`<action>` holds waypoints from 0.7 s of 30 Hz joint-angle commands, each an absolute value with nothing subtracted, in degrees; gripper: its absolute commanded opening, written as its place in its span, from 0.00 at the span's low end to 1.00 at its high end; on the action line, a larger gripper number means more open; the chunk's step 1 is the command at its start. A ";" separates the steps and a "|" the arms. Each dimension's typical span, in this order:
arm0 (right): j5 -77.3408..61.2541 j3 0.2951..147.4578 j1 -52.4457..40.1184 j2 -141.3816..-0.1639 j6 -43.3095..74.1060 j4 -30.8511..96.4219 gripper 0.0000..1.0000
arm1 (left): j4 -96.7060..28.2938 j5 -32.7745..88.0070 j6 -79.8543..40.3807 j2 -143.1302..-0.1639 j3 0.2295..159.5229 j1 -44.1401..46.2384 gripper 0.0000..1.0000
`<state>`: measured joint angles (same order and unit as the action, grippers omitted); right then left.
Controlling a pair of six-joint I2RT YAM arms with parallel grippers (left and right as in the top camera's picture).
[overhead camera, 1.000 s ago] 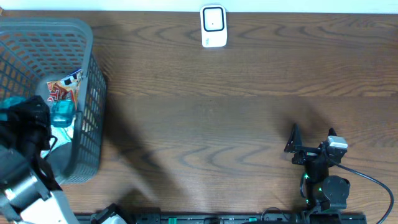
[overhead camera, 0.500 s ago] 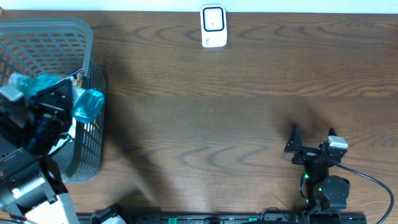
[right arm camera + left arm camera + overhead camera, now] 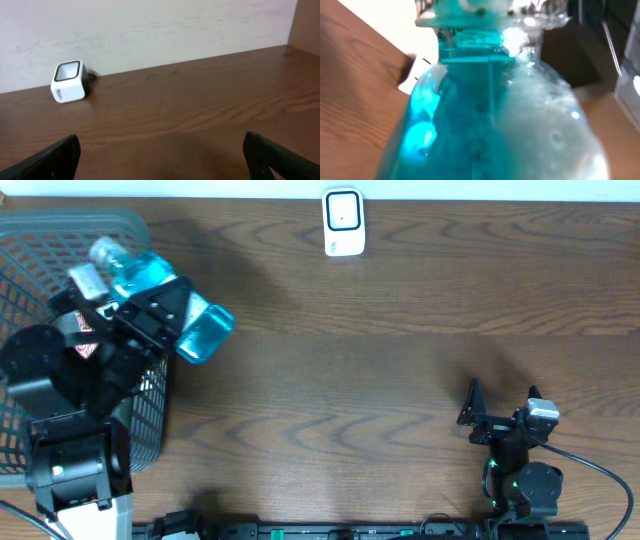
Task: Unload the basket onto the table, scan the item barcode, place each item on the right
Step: 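Lift the blue bottle out of the basket toward the table center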
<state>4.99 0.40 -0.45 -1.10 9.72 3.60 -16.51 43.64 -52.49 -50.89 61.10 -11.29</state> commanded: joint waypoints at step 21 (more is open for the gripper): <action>5.87 0.32 -0.75 -1.08 8.93 3.68 0.99 | -9.34 33.98 -46.65 -54.81 62.54 17.19 0.27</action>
